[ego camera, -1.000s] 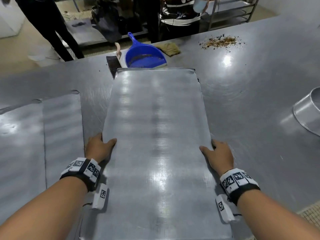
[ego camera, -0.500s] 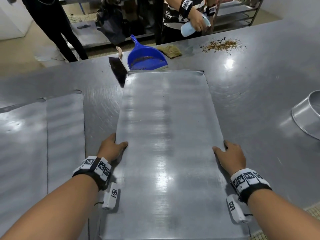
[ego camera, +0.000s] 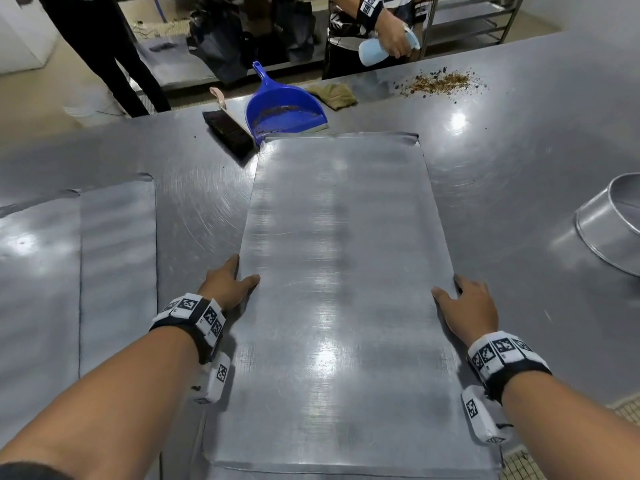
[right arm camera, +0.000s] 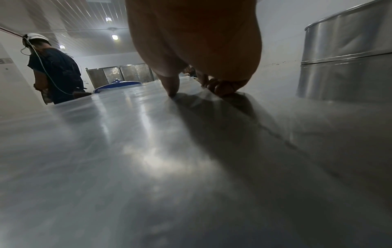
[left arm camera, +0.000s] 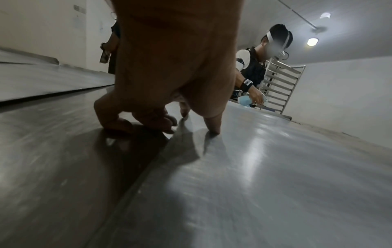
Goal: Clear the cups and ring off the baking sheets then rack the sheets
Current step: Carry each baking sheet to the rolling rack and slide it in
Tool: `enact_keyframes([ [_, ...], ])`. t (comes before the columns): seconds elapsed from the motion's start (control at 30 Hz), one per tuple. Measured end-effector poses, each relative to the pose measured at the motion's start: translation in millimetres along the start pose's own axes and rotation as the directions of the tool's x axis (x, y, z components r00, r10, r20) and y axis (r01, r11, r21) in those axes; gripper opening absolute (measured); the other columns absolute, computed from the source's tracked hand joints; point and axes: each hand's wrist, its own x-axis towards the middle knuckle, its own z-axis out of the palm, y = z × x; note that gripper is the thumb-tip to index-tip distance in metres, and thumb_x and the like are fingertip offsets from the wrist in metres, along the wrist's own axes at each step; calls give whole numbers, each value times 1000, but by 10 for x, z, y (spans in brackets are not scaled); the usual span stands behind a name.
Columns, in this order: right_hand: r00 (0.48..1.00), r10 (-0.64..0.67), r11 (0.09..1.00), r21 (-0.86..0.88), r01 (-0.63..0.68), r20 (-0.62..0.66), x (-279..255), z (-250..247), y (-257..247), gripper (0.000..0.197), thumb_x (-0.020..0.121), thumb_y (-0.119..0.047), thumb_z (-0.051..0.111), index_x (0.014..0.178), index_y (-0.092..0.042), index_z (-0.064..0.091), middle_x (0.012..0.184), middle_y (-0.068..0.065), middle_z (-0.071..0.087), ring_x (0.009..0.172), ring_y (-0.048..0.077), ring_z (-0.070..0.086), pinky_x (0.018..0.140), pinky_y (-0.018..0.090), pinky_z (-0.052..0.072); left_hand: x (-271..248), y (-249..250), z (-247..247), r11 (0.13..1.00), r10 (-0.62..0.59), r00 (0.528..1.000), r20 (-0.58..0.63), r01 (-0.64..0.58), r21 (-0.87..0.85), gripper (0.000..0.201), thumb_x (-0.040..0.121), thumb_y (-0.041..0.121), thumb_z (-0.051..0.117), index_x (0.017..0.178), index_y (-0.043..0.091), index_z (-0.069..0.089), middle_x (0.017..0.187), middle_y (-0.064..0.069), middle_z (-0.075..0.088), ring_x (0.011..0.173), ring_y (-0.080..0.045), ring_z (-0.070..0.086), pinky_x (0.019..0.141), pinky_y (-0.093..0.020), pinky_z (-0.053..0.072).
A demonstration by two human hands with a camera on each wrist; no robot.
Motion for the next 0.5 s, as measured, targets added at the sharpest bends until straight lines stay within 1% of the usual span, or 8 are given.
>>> enact_keyframes([
  [0.1, 1000, 2, 1000, -22, -2, 7, -1, 8, 17, 54, 93, -45, 60, 134, -10, 58, 135, 19, 50, 120, 38, 52, 96, 42, 45, -4, 74, -22, 999, 16, 1000, 9, -16, 37, 67, 95, 50, 62, 152, 29, 35, 152, -11, 50, 138, -37, 46, 114, -52, 38],
  [0.13, 1000, 2, 1000, -29, -2, 12, -4, 4, 22, 53, 93, -45, 59, 132, -10, 58, 134, 19, 50, 118, 38, 54, 95, 42, 45, -17, 87, -26, 999, 20, 1000, 14, -21, 43, 68, 96, 48, 62, 153, 26, 34, 153, -11, 49, 139, -37, 46, 115, -50, 38],
  [0.2, 1000, 3, 999, -39, -2, 20, -15, -6, 27, 53, 94, -44, 59, 134, -9, 57, 135, 19, 50, 117, 39, 54, 96, 42, 45, -49, 64, -18, 997, 28, 999, 19, -29, 70, 69, 94, 47, 65, 151, 23, 36, 150, -14, 50, 133, -39, 51, 111, -50, 42],
  [0.27, 1000, 2, 999, -40, 0, 30, -56, -17, 39, 55, 94, -41, 59, 137, -8, 54, 138, 20, 49, 122, 38, 51, 100, 42, 43, -116, -8, 19, 996, 28, 1000, 10, -29, 87, 68, 90, 49, 68, 145, 19, 43, 144, -16, 53, 125, -40, 56, 108, -51, 46],
  [0.3, 999, -1, 999, -38, 2, 35, -93, -20, 55, 53, 94, -40, 60, 136, -8, 55, 136, 21, 50, 122, 38, 51, 100, 42, 43, -154, -69, 49, 996, 22, 1000, 2, -22, 85, 68, 88, 49, 69, 143, 17, 46, 141, -16, 55, 122, -39, 58, 106, -51, 47],
  [0.33, 999, 2, 999, -37, 0, 38, -149, -22, 76, 49, 93, -40, 61, 131, -8, 58, 132, 21, 53, 120, 37, 52, 97, 41, 44, -209, -120, 82, 997, 14, 1000, -11, -13, 82, 67, 87, 50, 71, 140, 16, 48, 138, -16, 57, 120, -38, 60, 104, -51, 49],
  [0.43, 999, -2, 1000, -12, 2, 32, -403, -36, 182, 37, 89, -40, 63, 113, -13, 66, 117, 19, 63, 103, 36, 59, 87, 39, 47, -415, -278, 192, 998, 30, 997, -66, -27, 53, 66, 78, 54, 70, 130, 15, 57, 130, -15, 62, 110, -35, 64, 99, -49, 54],
  [0.5, 1000, 8, 1000, -18, -7, 30, -602, -27, 324, 40, 88, -42, 62, 117, -15, 66, 116, 16, 66, 102, 35, 62, 88, 39, 51, -649, -338, 232, 999, 48, 994, -95, -48, 9, 57, 81, 48, 71, 123, 11, 63, 123, -14, 67, 102, -33, 68, 93, -45, 57],
])
